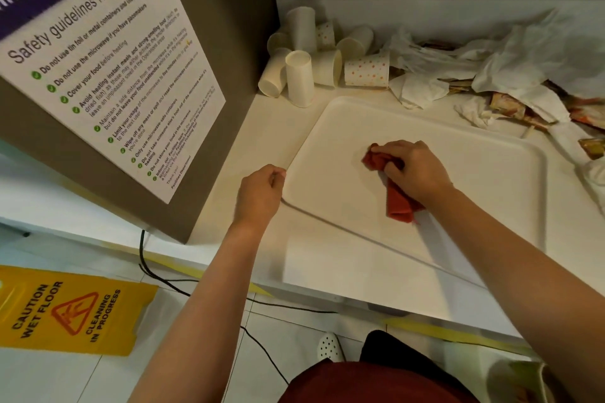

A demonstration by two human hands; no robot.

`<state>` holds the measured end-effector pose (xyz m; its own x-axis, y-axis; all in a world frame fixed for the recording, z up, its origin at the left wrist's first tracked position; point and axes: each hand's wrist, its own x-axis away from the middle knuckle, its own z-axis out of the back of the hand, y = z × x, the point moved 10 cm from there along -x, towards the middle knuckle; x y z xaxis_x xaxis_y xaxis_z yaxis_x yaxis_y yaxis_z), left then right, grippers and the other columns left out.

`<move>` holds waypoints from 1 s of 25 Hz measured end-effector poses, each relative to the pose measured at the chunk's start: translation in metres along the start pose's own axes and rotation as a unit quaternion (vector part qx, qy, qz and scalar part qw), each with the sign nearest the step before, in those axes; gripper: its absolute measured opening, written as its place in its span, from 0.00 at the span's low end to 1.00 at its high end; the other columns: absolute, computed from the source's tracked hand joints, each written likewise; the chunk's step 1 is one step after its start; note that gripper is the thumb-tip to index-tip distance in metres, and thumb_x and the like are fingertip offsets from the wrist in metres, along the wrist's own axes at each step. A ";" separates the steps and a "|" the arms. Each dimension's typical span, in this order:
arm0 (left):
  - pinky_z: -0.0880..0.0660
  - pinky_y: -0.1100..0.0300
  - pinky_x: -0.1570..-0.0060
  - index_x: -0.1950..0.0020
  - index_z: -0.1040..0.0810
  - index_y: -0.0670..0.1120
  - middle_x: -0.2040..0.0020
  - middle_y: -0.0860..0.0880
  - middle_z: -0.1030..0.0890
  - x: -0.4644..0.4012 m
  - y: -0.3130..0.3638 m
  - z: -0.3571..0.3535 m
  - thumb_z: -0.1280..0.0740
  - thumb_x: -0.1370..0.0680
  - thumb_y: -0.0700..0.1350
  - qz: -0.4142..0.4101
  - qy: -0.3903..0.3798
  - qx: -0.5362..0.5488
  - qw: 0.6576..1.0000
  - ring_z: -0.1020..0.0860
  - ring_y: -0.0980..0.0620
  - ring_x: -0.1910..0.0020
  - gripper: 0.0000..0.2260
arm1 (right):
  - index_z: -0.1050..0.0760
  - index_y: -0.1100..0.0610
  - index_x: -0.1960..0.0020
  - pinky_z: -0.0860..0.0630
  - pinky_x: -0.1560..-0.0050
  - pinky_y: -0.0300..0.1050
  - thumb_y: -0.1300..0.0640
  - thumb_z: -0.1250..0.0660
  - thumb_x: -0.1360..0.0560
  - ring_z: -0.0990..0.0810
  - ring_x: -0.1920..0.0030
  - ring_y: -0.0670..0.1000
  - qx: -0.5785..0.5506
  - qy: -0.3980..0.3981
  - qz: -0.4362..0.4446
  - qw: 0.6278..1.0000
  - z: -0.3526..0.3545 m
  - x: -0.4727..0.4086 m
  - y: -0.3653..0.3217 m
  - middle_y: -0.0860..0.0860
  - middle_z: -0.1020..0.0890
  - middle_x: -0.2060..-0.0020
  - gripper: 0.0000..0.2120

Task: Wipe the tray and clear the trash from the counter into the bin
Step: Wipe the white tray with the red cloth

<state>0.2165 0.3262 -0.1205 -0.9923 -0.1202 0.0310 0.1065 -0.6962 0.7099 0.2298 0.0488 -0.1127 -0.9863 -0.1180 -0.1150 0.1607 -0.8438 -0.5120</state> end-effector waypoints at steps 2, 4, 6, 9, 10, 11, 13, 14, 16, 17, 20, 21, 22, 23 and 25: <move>0.24 0.56 0.50 0.35 0.28 0.47 0.49 0.43 0.19 0.005 -0.006 -0.009 0.41 0.20 0.47 0.060 -0.027 -0.025 0.998 0.20 0.44 0.51 0.15 | 0.25 0.49 0.37 0.29 0.45 0.50 0.55 0.43 0.30 0.24 0.50 0.61 0.017 0.007 0.004 1.000 0.003 -0.001 -0.001 0.53 0.20 0.42 0.22; 0.22 0.51 0.49 0.29 0.36 0.49 0.44 0.41 0.21 0.018 -0.012 -0.026 0.43 0.20 0.46 0.129 -0.070 -0.001 0.989 0.19 0.42 0.49 0.19 | 0.25 0.51 0.37 0.33 0.42 0.48 0.58 0.40 0.27 0.24 0.47 0.61 0.011 0.005 -0.001 1.000 0.006 -0.004 0.000 0.55 0.21 0.41 0.19; 0.20 0.56 0.63 0.29 0.36 0.50 0.46 0.41 0.21 0.028 -0.015 -0.031 0.45 0.20 0.43 0.174 -0.047 0.080 0.980 0.18 0.45 0.59 0.19 | 0.25 0.51 0.36 0.32 0.39 0.49 0.59 0.38 0.25 0.25 0.44 0.60 0.004 -0.031 0.008 0.999 -0.003 -0.007 -0.012 0.54 0.21 0.40 0.18; 0.31 0.65 0.80 0.34 0.33 0.48 0.60 0.43 0.21 0.037 -0.016 -0.026 0.46 0.20 0.41 0.207 0.015 0.131 0.969 0.26 0.52 0.75 0.15 | 0.27 0.47 0.35 0.33 0.40 0.48 0.59 0.40 0.23 0.27 0.44 0.57 0.023 -0.132 0.076 0.988 -0.040 0.000 -0.058 0.47 0.25 0.36 0.18; 0.31 0.66 0.81 0.34 0.32 0.46 0.63 0.44 0.22 0.037 -0.015 -0.024 0.46 0.20 0.40 0.206 0.031 0.137 0.968 0.26 0.53 0.76 0.14 | 0.27 0.46 0.35 0.33 0.40 0.47 0.59 0.41 0.23 0.28 0.44 0.56 0.025 -0.153 0.100 0.983 -0.050 0.006 -0.077 0.46 0.26 0.35 0.18; 0.32 0.66 0.82 0.35 0.32 0.45 0.65 0.45 0.23 0.038 -0.013 -0.024 0.46 0.20 0.40 0.207 0.045 0.143 0.967 0.27 0.53 0.77 0.14 | 0.27 0.45 0.35 0.33 0.41 0.47 0.59 0.41 0.23 0.28 0.44 0.56 0.025 -0.163 0.123 0.979 -0.056 0.015 -0.091 0.45 0.26 0.34 0.19; 0.32 0.67 0.84 0.36 0.31 0.44 0.66 0.45 0.24 0.037 -0.009 -0.023 0.46 0.20 0.39 0.203 0.064 0.143 0.967 0.27 0.54 0.81 0.14 | 0.25 0.45 0.37 0.32 0.41 0.48 0.58 0.41 0.24 0.29 0.45 0.55 0.029 -0.172 0.160 0.972 -0.056 0.031 -0.107 0.44 0.26 0.34 0.18; 0.32 0.67 0.84 0.36 0.31 0.44 0.66 0.44 0.24 0.039 -0.008 -0.024 0.46 0.21 0.38 0.203 0.072 0.142 0.966 0.28 0.56 0.83 0.14 | 0.24 0.45 0.38 0.31 0.42 0.49 0.58 0.40 0.24 0.29 0.46 0.54 0.027 -0.176 0.171 0.969 -0.054 0.039 -0.105 0.44 0.26 0.35 0.17; 0.33 0.68 0.84 0.37 0.30 0.43 0.66 0.44 0.24 0.042 -0.008 -0.025 0.46 0.21 0.38 0.200 0.080 0.144 0.966 0.29 0.59 0.85 0.13 | 0.20 0.47 0.43 0.30 0.45 0.49 0.57 0.39 0.26 0.30 0.51 0.53 0.003 -0.159 0.170 0.972 -0.042 0.051 -0.091 0.44 0.23 0.38 0.15; 0.33 0.67 0.84 0.37 0.30 0.44 0.67 0.44 0.24 0.043 -0.007 -0.025 0.46 0.21 0.38 0.197 0.084 0.144 0.966 0.29 0.59 0.85 0.13 | 0.19 0.47 0.45 0.29 0.47 0.49 0.55 0.39 0.27 0.31 0.53 0.52 -0.011 -0.141 0.161 0.977 -0.034 0.053 -0.080 0.43 0.21 0.41 0.15; 0.33 0.68 0.84 0.38 0.29 0.44 0.63 0.42 0.23 0.044 -0.005 -0.024 0.46 0.21 0.38 0.191 0.092 0.150 0.966 0.30 0.59 0.85 0.13 | 0.17 0.48 0.50 0.29 0.53 0.45 0.48 0.47 0.33 0.29 0.57 0.53 -0.044 -0.054 0.120 0.990 -0.007 0.049 -0.044 0.45 0.18 0.47 0.22; 0.33 0.68 0.84 0.38 0.29 0.44 0.62 0.41 0.24 0.045 -0.005 -0.024 0.46 0.21 0.38 0.193 0.092 0.154 0.965 0.30 0.59 0.85 0.13 | 0.17 0.49 0.50 0.29 0.54 0.45 0.49 0.47 0.33 0.27 0.57 0.56 -0.038 -0.029 0.104 0.993 0.001 0.048 -0.032 0.46 0.17 0.48 0.22; 0.33 0.67 0.84 0.38 0.29 0.44 0.63 0.42 0.24 0.046 -0.006 -0.025 0.46 0.21 0.37 0.196 0.092 0.154 0.964 0.30 0.59 0.85 0.13 | 0.17 0.50 0.50 0.28 0.55 0.46 0.51 0.45 0.32 0.26 0.57 0.58 -0.026 -0.008 0.085 0.996 0.008 0.047 -0.018 0.48 0.17 0.48 0.20; 0.33 0.67 0.84 0.39 0.29 0.44 0.65 0.43 0.25 0.047 -0.006 -0.025 0.46 0.21 0.37 0.202 0.091 0.151 0.963 0.30 0.59 0.85 0.13 | 0.17 0.51 0.49 0.28 0.55 0.47 0.53 0.43 0.31 0.26 0.57 0.60 -0.014 0.015 0.067 0.998 0.015 0.047 -0.006 0.49 0.17 0.47 0.18; 0.33 0.67 0.83 0.39 0.30 0.45 0.68 0.45 0.26 0.049 -0.008 -0.025 0.47 0.21 0.37 0.214 0.090 0.142 0.962 0.31 0.59 0.86 0.13 | 0.19 0.52 0.46 0.29 0.56 0.48 0.56 0.41 0.28 0.26 0.54 0.62 0.009 0.051 0.024 0.998 0.028 0.048 0.020 0.52 0.18 0.46 0.16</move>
<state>0.1685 0.3083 -0.1417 -0.8322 -0.4904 0.2589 0.4553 -0.3377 0.8238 0.1850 0.0117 -0.1048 -0.9682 -0.1057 -0.2267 0.2069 -0.8475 -0.4888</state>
